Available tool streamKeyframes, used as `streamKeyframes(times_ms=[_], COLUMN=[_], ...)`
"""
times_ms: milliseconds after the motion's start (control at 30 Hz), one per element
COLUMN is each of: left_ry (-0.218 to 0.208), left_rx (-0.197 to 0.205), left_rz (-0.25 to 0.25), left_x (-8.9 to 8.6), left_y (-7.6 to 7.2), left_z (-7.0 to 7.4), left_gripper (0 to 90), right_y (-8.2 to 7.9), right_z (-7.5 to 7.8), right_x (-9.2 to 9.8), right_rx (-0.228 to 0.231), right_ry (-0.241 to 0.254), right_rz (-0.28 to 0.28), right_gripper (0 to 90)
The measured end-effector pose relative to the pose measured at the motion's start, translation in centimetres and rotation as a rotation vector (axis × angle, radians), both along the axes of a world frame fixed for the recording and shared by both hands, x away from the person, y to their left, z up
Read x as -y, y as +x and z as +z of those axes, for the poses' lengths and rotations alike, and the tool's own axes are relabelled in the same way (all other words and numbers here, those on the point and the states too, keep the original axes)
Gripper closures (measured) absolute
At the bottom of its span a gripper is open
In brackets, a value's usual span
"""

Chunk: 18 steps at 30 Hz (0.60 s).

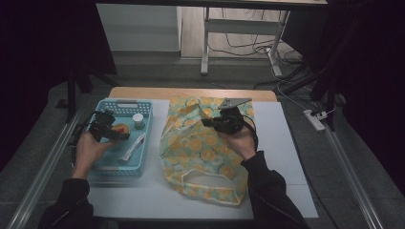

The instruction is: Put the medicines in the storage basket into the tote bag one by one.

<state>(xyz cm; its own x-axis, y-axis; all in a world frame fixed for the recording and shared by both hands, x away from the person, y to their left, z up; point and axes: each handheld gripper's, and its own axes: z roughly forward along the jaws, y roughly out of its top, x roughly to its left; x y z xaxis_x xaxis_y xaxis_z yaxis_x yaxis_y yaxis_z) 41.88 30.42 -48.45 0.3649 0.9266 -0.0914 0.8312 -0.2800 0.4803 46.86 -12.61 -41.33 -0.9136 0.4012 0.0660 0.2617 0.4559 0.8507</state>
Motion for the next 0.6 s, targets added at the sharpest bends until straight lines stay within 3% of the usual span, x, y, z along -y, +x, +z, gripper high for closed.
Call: streamKeyframes(times_ms=[367,600], left_ry=[-0.061,-0.075], left_rx=[0.066,0.088], left_rz=[-0.059,-0.118], left_x=[0.7,2.1], left_y=[-1.7,-2.6], left_z=[2.1,3.2], left_gripper=[20.7,20.7], right_y=[0.0,0.0], right_z=[0.1,0.0], right_x=[0.0,0.0], right_rx=[0.002,0.003], right_ry=[0.002,0.001], right_rz=[-0.002,-0.004], right_gripper=[89.5,89.5])
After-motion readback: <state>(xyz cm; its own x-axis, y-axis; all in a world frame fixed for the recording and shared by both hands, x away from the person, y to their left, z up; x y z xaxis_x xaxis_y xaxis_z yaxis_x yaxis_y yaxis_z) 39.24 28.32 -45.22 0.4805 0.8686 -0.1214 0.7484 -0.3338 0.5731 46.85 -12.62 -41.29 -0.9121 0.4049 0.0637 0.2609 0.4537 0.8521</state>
